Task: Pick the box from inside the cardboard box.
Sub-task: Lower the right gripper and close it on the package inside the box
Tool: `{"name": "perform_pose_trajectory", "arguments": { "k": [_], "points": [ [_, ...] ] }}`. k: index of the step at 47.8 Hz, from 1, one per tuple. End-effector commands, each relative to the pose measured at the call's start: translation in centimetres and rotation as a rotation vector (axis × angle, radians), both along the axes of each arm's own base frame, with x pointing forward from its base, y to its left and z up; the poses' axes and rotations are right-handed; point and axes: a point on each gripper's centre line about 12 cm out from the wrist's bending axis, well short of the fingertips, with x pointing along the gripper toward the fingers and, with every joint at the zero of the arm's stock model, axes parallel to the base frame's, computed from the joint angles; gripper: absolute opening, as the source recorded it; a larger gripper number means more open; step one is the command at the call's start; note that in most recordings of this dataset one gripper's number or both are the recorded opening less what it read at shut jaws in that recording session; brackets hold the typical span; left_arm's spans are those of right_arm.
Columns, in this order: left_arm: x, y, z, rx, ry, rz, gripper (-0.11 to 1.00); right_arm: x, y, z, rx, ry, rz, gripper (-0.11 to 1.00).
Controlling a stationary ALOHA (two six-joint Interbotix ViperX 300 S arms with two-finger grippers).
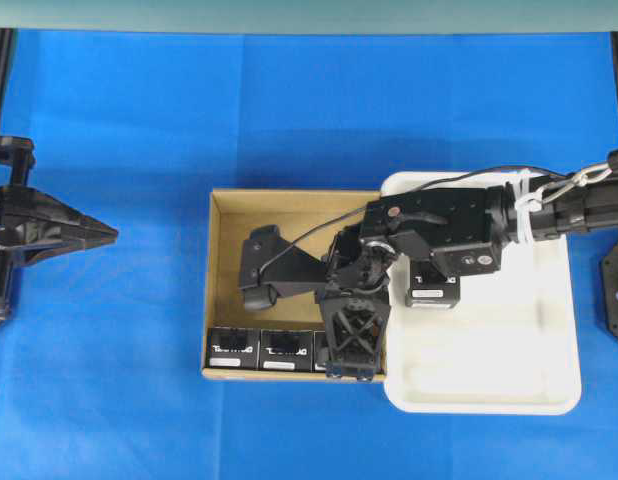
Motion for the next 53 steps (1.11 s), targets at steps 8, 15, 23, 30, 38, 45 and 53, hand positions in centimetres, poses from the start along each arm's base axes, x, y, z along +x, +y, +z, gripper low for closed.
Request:
{"name": "perform_pose_trajectory", "arguments": {
  "k": [8, 15, 23, 30, 38, 45, 53],
  "points": [
    [0.2, 0.0, 1.2, 0.0, -0.029, -0.001, -0.07, -0.1, 0.0, -1.3, -0.006, 0.0, -0.016, 0.98],
    [0.2, 0.0, 1.2, 0.0, -0.031, -0.001, -0.07, -0.5, 0.0, -1.7, -0.009, 0.008, -0.022, 0.98],
    [0.2, 0.0, 1.2, 0.0, -0.029, 0.0, -0.07, -0.7, -0.4, -1.9, -0.014, 0.009, -0.033, 0.98],
    [0.2, 0.0, 1.2, -0.002, -0.031, -0.001, -0.07, -0.7, -1.5, -1.8, -0.025, 0.01, -0.051, 0.97],
    [0.3, 0.0, 1.3, -0.011, -0.032, 0.001, -0.07, -0.8, -2.9, -1.7, -0.037, 0.014, -0.07, 0.97],
    [0.2, 0.0, 1.2, -0.042, -0.03, 0.007, -0.07, -1.0, -4.2, -1.7, -0.062, 0.021, -0.075, 0.97],
    [0.2, -0.1, 1.3, -0.047, -0.032, 0.005, -0.07, -1.0, -5.6, -1.6, -0.07, 0.017, -0.098, 0.97]
  ]
}}
